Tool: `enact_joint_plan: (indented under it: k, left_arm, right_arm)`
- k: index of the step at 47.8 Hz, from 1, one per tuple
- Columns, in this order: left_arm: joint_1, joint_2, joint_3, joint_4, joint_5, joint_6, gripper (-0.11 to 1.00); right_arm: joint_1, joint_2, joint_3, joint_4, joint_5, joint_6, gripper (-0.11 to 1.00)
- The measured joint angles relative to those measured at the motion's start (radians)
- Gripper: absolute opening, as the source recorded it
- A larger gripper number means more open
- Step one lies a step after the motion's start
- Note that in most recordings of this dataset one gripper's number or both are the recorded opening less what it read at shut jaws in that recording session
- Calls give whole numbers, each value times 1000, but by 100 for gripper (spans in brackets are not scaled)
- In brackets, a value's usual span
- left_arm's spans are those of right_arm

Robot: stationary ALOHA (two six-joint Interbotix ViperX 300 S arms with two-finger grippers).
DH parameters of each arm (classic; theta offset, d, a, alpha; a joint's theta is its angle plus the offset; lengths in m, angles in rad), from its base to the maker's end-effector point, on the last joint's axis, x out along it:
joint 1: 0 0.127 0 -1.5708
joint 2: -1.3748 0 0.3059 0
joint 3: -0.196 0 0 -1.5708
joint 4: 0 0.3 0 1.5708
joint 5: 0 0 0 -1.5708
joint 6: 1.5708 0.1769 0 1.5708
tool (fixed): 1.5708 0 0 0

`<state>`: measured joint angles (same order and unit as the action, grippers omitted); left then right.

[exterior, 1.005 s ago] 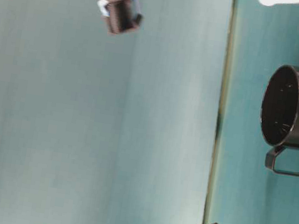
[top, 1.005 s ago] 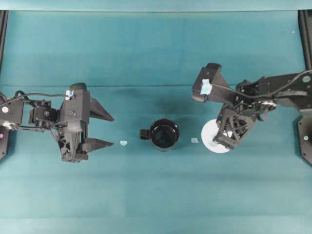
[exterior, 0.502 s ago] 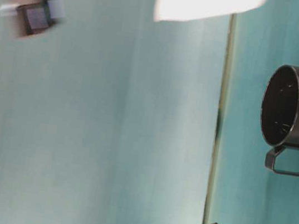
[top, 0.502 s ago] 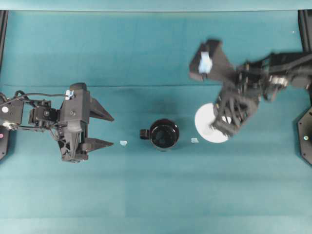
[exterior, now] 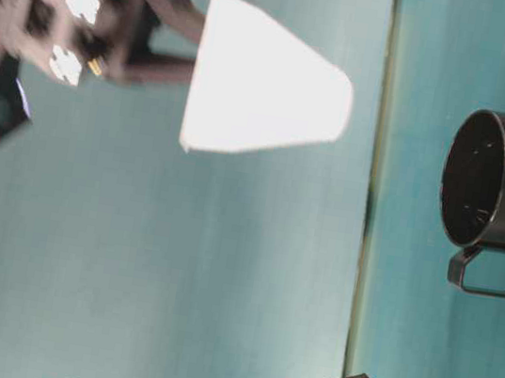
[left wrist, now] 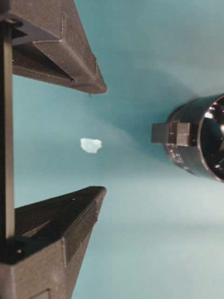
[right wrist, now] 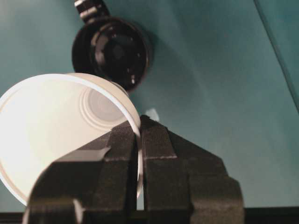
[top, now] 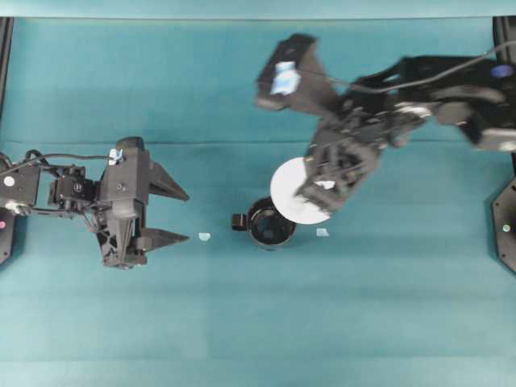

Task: Put the paper cup into the moved cup holder.
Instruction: 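Lift the paper cup and carry it left over the cup holder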

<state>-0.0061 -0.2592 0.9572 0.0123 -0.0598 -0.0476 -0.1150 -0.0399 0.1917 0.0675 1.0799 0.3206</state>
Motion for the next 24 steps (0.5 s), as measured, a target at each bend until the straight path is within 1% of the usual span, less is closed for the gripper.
enact_joint_plan:
  k: [10, 17, 24]
  left_arm:
    - [0, 0, 0, 2, 0, 0, 80]
    - [0, 0, 0, 2, 0, 0, 80]
    - [0, 0, 0, 2, 0, 0, 80]
  right_arm:
    - [15, 61, -12, -3, -51, -9, 2]
    - [17, 86, -11, -20, -89, -14, 2]
    - [18, 112, -3, -28, -100, -15, 2]
